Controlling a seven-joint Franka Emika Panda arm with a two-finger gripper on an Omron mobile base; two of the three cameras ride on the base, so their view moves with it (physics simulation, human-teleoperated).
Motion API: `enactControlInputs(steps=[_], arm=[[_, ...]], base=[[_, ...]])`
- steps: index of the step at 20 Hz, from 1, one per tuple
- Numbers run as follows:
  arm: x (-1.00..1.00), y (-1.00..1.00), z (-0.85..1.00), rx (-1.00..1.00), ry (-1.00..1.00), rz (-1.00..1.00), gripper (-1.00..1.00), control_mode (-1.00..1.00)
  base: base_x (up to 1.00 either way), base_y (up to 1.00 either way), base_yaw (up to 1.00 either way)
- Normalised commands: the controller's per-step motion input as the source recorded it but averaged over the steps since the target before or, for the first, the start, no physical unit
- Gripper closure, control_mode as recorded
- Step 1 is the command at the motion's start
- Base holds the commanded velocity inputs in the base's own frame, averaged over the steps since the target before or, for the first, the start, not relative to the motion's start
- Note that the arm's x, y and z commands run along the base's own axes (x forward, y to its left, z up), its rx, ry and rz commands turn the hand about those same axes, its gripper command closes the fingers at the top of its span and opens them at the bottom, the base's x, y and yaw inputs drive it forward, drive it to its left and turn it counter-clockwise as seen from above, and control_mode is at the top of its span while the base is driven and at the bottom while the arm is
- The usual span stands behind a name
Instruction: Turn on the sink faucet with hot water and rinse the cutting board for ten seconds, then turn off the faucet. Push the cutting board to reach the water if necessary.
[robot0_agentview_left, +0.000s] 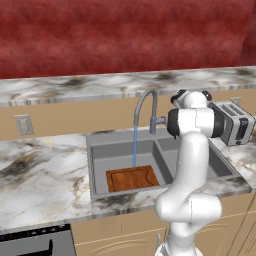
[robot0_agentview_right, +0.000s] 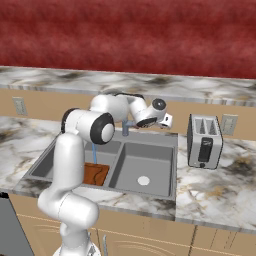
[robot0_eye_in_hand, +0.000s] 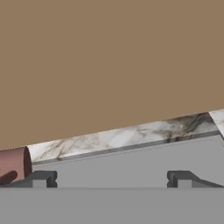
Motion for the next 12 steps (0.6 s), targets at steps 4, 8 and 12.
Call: enactControlInputs(steps=[4, 8, 12], arm=[[0.00, 0.11, 0.00, 0.00, 0.00, 0.00, -1.00, -1.00], [0.00, 0.08, 0.00, 0.00, 0.00, 0.00, -1.00, -1.00], [0.00, 0.09, 0.00, 0.00, 0.00, 0.00, -1.00, -1.00]], base=[[0.00, 0.00, 0.00], [0.00, 0.00, 0.00], [0.00, 0.00, 0.00]])
